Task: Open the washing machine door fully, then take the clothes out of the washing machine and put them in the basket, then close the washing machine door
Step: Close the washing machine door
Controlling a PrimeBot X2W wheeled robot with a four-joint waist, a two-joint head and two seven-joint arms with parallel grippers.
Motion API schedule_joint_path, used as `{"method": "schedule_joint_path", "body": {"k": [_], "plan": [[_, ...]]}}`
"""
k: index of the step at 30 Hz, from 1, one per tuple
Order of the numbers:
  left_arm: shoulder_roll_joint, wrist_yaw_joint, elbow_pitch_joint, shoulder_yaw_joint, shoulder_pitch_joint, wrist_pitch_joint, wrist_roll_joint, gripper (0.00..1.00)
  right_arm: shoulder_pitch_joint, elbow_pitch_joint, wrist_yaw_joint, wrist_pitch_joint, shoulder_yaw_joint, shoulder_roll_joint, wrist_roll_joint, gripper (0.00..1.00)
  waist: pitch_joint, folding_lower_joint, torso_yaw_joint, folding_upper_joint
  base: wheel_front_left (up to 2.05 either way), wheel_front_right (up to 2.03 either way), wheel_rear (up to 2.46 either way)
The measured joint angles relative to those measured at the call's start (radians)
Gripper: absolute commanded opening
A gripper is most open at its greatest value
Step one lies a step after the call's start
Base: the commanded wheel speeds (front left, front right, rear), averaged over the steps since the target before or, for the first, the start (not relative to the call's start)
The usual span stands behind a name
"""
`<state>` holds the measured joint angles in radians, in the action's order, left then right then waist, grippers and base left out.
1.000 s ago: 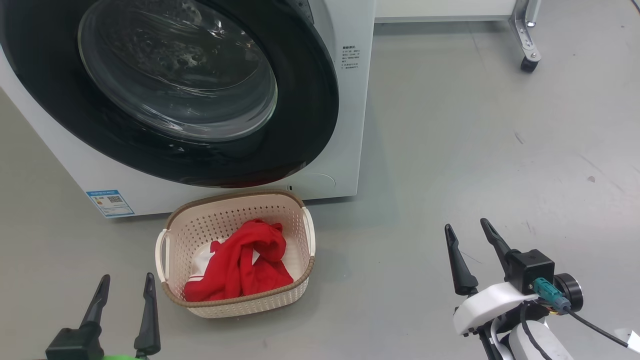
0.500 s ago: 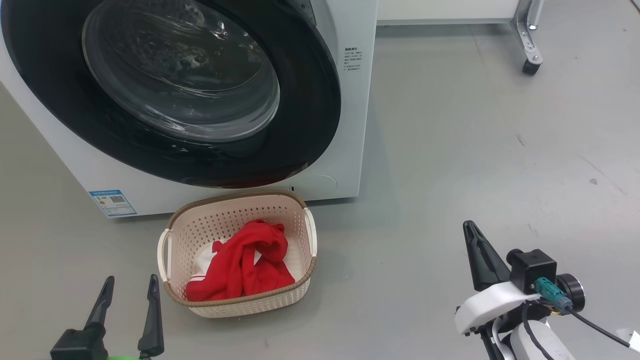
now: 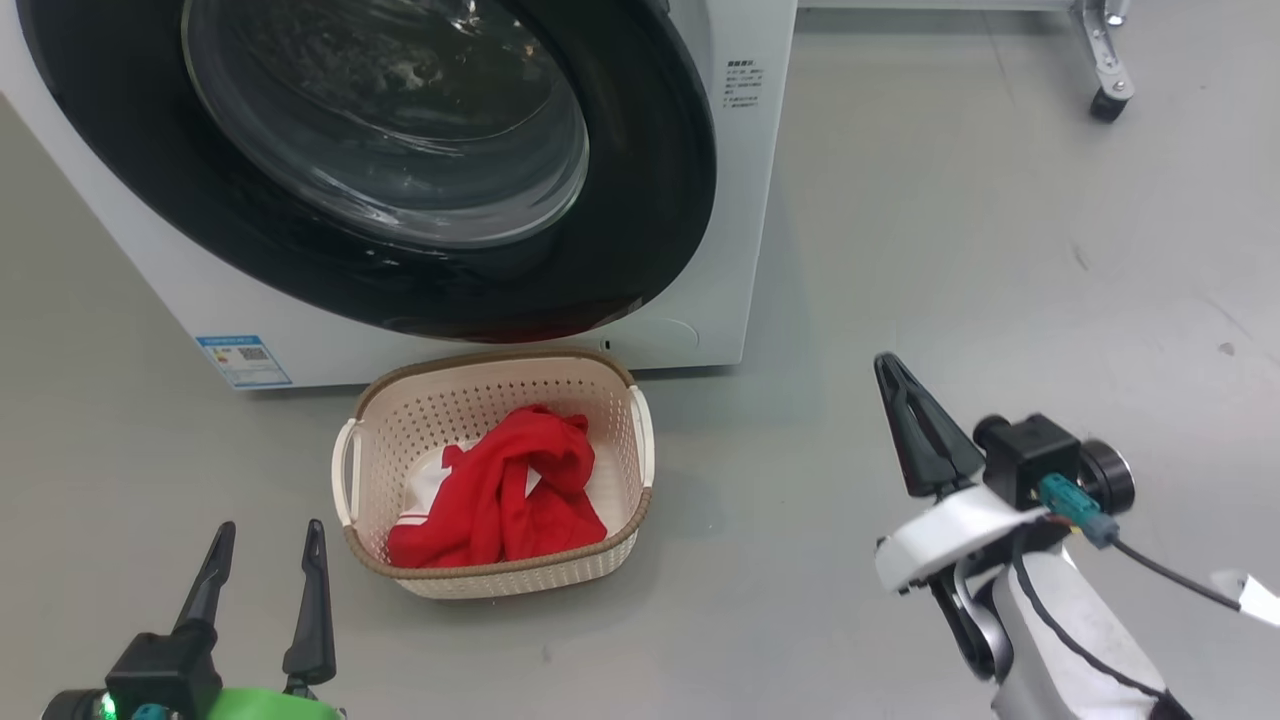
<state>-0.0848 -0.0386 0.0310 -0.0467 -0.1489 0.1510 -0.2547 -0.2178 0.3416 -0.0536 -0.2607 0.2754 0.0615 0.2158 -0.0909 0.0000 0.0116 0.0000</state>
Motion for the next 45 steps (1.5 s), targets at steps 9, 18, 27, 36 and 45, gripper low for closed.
{"method": "schedule_joint_path", "body": {"k": [9, 18, 27, 36, 45], "plan": [[0.006, 0.000, 0.011, -0.022, 0.047, 0.010, 0.000, 1.00, -0.175, 0.012, -0.041, 0.035, 0.059, 0.002, -0.030, 0.00, -0.055, 0.0000, 0.046, 0.0000, 0.00, 0.00, 0.00], [0.016, 0.001, 0.015, -0.048, 0.102, 0.028, -0.002, 1.00, -0.351, 0.078, -0.059, 0.111, 0.090, 0.008, -0.033, 0.00, -0.129, 0.0000, 0.110, 0.0000, 0.00, 0.00, 0.00], [0.031, 0.010, 0.012, -0.076, 0.151, 0.048, -0.010, 1.00, -0.512, 0.160, -0.063, 0.167, 0.086, 0.041, -0.028, 0.00, -0.216, 0.0001, 0.183, 0.0000, 0.00, 0.00, 0.00], [0.036, 0.018, -0.007, -0.093, 0.225, 0.070, -0.018, 1.00, -0.651, 0.237, -0.068, 0.186, 0.087, 0.083, -0.023, 0.00, -0.320, 0.0001, 0.245, 0.0000, 0.00, 0.00, 0.00], [0.039, 0.018, -0.046, -0.103, 0.263, 0.081, -0.020, 1.00, -0.712, 0.309, -0.069, 0.183, 0.089, 0.103, -0.013, 0.00, -0.379, 0.0002, 0.286, 0.0000, 0.00, 0.00, 0.00]]}}
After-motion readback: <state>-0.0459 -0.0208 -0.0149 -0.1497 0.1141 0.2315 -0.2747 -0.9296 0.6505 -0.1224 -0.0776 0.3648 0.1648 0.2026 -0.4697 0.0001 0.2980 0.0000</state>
